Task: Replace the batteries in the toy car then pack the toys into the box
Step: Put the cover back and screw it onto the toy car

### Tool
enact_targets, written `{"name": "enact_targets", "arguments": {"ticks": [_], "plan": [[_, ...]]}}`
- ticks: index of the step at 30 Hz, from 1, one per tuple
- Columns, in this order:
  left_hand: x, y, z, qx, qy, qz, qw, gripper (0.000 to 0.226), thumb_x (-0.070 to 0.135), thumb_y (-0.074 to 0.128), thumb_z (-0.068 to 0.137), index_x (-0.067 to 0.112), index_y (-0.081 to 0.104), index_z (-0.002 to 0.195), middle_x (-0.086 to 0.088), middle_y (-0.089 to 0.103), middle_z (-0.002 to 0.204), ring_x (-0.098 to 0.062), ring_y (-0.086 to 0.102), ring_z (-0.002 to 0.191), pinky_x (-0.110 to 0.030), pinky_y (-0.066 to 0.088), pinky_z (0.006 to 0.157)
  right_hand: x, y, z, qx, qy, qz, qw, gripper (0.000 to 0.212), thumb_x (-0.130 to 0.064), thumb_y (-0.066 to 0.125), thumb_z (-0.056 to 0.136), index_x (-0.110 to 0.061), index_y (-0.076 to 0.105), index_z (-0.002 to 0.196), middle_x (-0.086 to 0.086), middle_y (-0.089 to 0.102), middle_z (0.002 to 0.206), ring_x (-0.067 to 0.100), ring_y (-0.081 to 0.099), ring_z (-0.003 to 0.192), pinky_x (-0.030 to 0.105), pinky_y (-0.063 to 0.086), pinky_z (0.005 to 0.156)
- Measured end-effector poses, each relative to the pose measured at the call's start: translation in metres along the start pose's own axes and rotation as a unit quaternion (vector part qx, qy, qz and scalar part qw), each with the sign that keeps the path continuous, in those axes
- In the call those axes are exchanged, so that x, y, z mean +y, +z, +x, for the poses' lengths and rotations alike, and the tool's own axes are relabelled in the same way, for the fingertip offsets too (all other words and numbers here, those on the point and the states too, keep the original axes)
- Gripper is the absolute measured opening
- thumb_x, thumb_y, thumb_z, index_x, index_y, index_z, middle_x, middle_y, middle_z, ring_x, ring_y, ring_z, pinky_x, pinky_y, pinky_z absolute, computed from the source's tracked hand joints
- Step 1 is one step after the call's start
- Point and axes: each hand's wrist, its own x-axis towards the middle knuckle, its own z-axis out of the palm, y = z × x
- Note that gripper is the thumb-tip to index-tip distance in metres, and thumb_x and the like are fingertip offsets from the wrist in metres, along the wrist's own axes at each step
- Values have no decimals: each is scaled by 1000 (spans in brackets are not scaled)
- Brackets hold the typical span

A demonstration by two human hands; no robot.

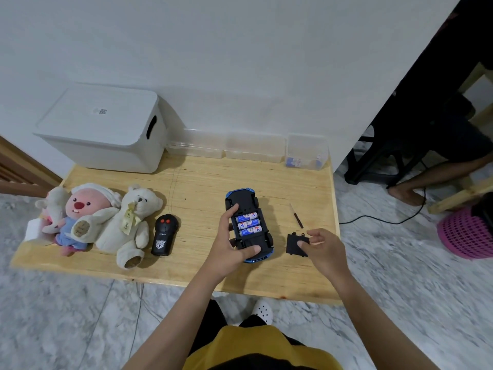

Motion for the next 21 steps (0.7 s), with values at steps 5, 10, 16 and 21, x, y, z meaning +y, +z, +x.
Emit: {"name": "enact_targets", "arguments": {"ticks": [5, 10, 16, 21], "plan": [[-6, 2, -3, 0, -10, -7, 1000, 95, 0, 81, 66, 52, 33, 130, 2, 50, 129, -3, 51, 116, -21, 53, 81, 16, 15, -3, -19, 33, -49, 998, 74, -32, 79, 74, -12, 45, 136, 7, 44, 124, 20, 53, 112, 29, 46, 88], [-6, 4, -5, -4, -14, -35, 999, 90, 1, 72, 61, 52, 37, 126, -1, 52, 125, -22, 58, 112, -42, 55, 88, 17, 19, -3, 9, 16, -61, 998, 64, -30, 81, 72, -10, 52, 126, 5, 45, 116, 14, 50, 100, 27, 45, 81], [-1, 15, -6, 30, -5, -76, 997, 53, 4, 61, 89, 46, 46, 119, -5, 57, 122, -16, 65, 100, -25, 55, 69, 12, 17, -5, 17, 25, 24, 999, 48, -18, 84, 67, -17, 50, 100, -3, 60, 88, 12, 59, 78, 21, 41, 58], [-1, 19, -2, 64, -3, -43, 997, 36, 26, 62, 90, 51, 50, 114, -7, 54, 130, -31, 56, 117, -45, 57, 80, 10, 16, -9, 15, 31, 73, 997, 39, -13, 80, 73, -19, 50, 98, 1, 65, 78, 17, 64, 72, 22, 41, 54]]}}
